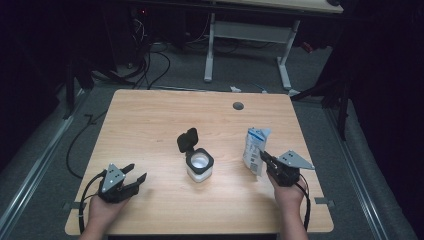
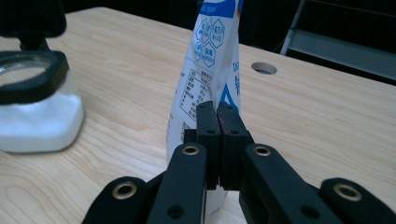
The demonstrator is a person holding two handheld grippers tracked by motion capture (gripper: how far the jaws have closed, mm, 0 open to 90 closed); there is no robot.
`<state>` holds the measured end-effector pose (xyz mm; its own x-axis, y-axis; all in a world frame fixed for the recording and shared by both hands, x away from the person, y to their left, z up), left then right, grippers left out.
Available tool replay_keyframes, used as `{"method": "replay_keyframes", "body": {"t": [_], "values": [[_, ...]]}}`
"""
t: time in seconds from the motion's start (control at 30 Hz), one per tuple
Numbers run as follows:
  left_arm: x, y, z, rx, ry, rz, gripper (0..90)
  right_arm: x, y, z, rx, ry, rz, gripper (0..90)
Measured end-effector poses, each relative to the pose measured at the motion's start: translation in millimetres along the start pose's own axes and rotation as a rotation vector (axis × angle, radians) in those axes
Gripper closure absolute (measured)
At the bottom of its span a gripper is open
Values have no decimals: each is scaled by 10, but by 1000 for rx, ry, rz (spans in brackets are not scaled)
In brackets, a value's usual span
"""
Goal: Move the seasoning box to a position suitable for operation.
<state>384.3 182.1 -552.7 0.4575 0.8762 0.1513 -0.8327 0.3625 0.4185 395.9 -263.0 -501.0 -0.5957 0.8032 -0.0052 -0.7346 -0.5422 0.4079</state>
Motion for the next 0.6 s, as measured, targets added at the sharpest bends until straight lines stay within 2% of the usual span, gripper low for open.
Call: {"method": "replay_keyframes", "body": {"t": [0.6], "values": [[-25, -34, 26, 0, -12, -19, 419, 16, 108, -118, 0, -4, -12, 885]]}}
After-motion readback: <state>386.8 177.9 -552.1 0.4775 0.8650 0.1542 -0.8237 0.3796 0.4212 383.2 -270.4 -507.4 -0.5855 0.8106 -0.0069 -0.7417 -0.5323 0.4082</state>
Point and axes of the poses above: each handheld gripper's, and its own axes: y roughly backward along the jaws, z roughly out of its top, x roughly to its left, the point moved 7 cm from there along -y, roughly forward along the jaws, and after that the axes turned 11 degrees about z, right-handed, at the moved point
